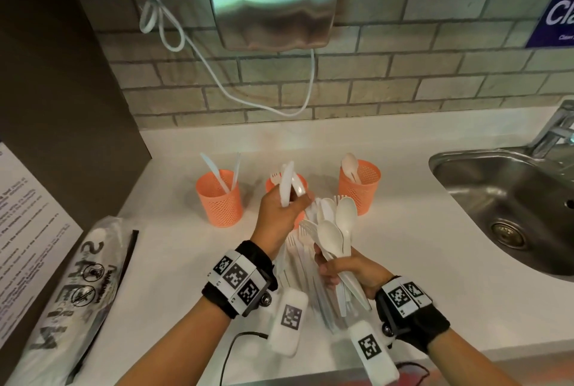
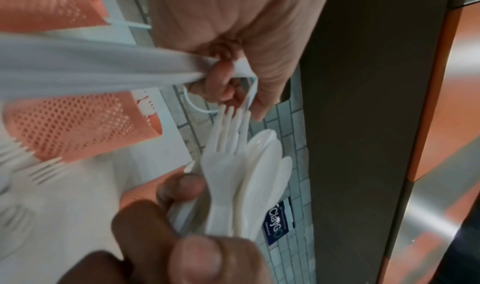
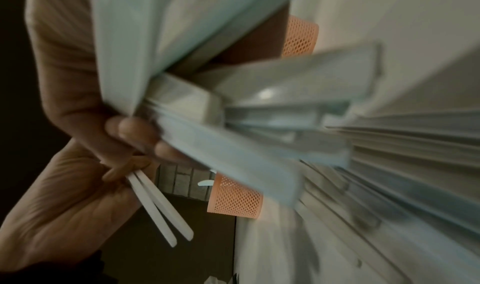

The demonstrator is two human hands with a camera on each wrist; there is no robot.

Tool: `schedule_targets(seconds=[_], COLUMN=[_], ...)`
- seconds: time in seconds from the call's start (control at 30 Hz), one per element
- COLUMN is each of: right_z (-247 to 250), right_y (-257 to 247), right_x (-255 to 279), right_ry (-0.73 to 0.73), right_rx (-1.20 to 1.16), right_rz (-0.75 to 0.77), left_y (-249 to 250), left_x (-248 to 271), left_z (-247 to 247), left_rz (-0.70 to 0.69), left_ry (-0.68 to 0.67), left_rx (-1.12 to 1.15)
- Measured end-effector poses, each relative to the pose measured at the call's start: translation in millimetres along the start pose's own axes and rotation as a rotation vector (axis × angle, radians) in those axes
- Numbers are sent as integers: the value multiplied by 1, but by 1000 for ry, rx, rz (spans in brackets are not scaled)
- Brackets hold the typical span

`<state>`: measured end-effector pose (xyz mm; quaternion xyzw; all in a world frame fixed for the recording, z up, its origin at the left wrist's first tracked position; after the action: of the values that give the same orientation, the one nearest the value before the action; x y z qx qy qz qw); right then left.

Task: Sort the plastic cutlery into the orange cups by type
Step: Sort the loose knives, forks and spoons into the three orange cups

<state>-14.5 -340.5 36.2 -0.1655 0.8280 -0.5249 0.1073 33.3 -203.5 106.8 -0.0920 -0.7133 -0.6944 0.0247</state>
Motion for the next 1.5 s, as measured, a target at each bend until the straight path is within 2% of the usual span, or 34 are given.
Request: schedule_targets(seconds=[0.07,0.17,0.33,0.43,0.57,0.73,0.83,0.97,1.07,1.23,1.4,1.5], right_z=[2,4,12,17,21,21,22,22,22,22,25,25], right_y=[0,-3,-8,-11,-14,-14,-13,-13,-13,-17,-12,-9], right_x=[2,5,9,10,6,1,0,0,0,2,3,3], right_ry=[-22,-62,-58,-26,40,104,158,211,206,154,132,127], right_rx=[-7,-27,-101,-112,-61,83,164,265,322,277,303,273], right_rz=[-12,-34,-53,-45,-1,73,115,168,155,146,119,94], left_y=[-4,2,24,30,28,18,6,-4,-7,-11,-16,-16], left_x=[0,-7,-18,-16,-1,14,11,10,11,6,3,0], left_z=[-4,-4,18,28,16,-13,-22,-32,-38,-43,-44,-45], left_rz=[1,-29,-73,-64,-61,-45,-18,18,13,78,73,90], left_ry=[1,96,240,228,151,14,42,43,59,68,134,100], left_rx=[0,34,266,298,24,-121,-185,-163,-163,-116,-79,-104])
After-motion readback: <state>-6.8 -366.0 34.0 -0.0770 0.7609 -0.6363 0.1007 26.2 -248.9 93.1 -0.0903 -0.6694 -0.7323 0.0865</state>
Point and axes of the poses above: each hand's wrist, its own x-axis away from the middle knuckle, its own z-axis out of the back of the hand, y = z × x, the point moved 2 cm from there along -x, towards the middle knuckle, and after that the axes turned 15 degrees about z, right-handed, at the moved point
